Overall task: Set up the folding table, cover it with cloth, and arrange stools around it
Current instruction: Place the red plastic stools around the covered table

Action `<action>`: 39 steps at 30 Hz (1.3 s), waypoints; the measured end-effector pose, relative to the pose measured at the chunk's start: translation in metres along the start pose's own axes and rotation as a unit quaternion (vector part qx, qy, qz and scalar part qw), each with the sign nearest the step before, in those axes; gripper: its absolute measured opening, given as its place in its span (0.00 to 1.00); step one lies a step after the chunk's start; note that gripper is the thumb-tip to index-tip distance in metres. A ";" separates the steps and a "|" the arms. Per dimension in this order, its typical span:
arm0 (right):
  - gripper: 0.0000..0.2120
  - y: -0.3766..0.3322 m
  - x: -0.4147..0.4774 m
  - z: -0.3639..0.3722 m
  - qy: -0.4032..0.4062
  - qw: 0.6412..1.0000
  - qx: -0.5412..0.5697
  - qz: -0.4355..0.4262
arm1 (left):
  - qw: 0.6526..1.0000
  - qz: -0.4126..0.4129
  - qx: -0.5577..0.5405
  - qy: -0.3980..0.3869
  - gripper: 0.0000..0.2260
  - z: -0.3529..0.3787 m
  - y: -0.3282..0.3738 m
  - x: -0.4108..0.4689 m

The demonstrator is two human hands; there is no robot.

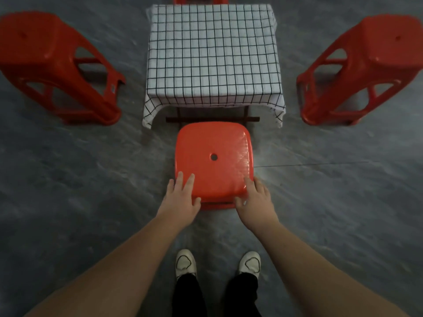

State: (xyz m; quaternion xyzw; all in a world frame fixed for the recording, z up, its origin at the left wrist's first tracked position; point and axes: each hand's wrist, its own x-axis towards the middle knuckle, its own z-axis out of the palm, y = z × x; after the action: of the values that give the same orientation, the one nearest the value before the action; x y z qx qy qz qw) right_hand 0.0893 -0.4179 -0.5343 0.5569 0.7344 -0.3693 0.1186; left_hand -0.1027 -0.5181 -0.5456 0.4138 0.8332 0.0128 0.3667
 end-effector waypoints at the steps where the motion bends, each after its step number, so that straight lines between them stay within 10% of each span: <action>1: 0.36 0.004 0.014 0.011 -0.004 1.000 0.000 -0.001 | 1.000 -0.003 0.000 -0.007 0.34 0.010 -0.006 0.012; 13: 0.50 0.019 0.116 0.060 0.007 0.999 0.017 0.030 | 0.990 -0.097 -0.099 0.021 0.50 0.054 -0.024 0.112; 39: 0.50 0.073 -0.017 0.134 -0.014 0.998 0.011 0.063 | 0.989 -0.117 -0.089 -0.022 0.49 0.133 -0.051 -0.025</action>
State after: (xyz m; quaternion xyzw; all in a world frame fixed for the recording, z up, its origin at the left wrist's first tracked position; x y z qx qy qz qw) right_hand 0.1290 -0.5126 -0.6479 0.5983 0.6917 -0.3772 0.1457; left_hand -0.0444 -0.6069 -0.6443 0.2790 0.8632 0.0351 0.4193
